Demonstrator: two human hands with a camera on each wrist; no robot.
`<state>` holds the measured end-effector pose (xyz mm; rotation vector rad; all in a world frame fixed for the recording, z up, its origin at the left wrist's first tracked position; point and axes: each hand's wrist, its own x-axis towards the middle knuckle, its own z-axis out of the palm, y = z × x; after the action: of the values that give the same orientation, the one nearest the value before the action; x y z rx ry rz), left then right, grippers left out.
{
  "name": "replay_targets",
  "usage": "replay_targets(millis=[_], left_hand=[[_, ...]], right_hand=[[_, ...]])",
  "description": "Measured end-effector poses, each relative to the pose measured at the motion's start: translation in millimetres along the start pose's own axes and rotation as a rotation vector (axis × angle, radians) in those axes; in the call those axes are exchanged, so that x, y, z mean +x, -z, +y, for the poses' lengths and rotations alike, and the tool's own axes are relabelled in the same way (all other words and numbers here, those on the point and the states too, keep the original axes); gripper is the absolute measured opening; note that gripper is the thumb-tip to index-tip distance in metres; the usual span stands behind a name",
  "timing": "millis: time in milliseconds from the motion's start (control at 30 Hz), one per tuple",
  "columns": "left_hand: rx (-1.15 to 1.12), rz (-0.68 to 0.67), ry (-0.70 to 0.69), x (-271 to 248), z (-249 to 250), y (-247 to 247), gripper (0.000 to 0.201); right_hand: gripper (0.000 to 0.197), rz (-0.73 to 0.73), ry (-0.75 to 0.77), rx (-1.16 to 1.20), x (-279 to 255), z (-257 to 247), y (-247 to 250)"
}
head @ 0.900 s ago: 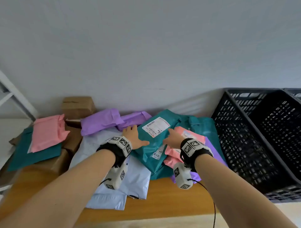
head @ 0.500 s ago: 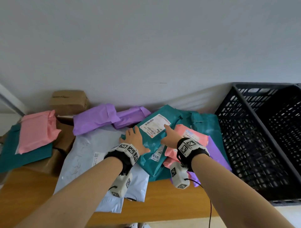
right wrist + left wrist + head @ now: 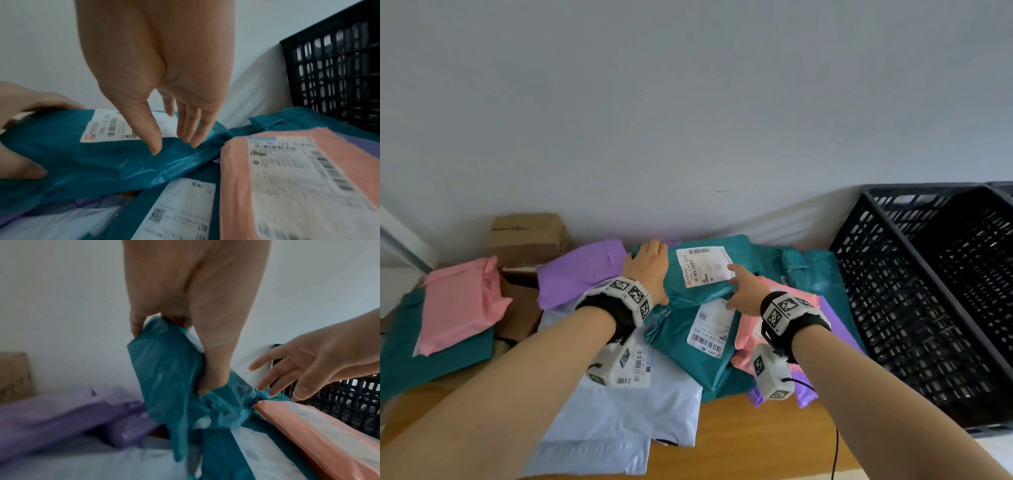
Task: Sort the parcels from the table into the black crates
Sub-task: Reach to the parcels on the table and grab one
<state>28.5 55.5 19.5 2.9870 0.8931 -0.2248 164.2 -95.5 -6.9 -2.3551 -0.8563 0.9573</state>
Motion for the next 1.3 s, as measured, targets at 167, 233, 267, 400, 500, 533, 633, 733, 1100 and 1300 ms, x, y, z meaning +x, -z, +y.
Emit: replay_targets(millis=[167,233,267,400,500,533,633,733,1100,1300], left_hand=[[0.329,0.204,-0.184,-1,-21,42,0.069],[0.394,0.275,-0.253,-4,-24,57,0.059],[0.421,0.307,-0.284,-7,-25,64,0.056],[0.572,0.358,-0.394,-23,-24,91,0.060],[0.676,0.485,-0.518,-27,-29,95,0.054],[0.705,0.519,-0.535,-26,-31,94,0.051],[0.762,0.590,-0.583,-25,-32,97,0.042],[0.809,0.626,-0.609,-29,-36,99,0.043],[0.575,0.799,-0.440,-41,-58,113,0.082],[-0.189,0.480,-0.054,-39,-53,119,0.089]], right_hand=[[0.074,0.234,0.107,-0.005,-2,-22,18],[0.079,0.310,0.173,0.014,-4,-33,26],[0.082,0.331,0.207,0.010,-4,-39,31],[0.089,0.305,0.298,-0.077,-11,-62,45],[0.096,0.239,0.332,-0.159,-14,-75,50],[0.096,0.223,0.337,-0.178,-15,-79,51],[0.088,0.196,0.358,-0.183,-17,-88,51],[0.085,0.170,0.403,-0.121,-20,-93,52],[0.068,0.113,0.434,-0.001,-25,-100,62],[0.061,0.201,0.438,0.300,-25,-103,72]])
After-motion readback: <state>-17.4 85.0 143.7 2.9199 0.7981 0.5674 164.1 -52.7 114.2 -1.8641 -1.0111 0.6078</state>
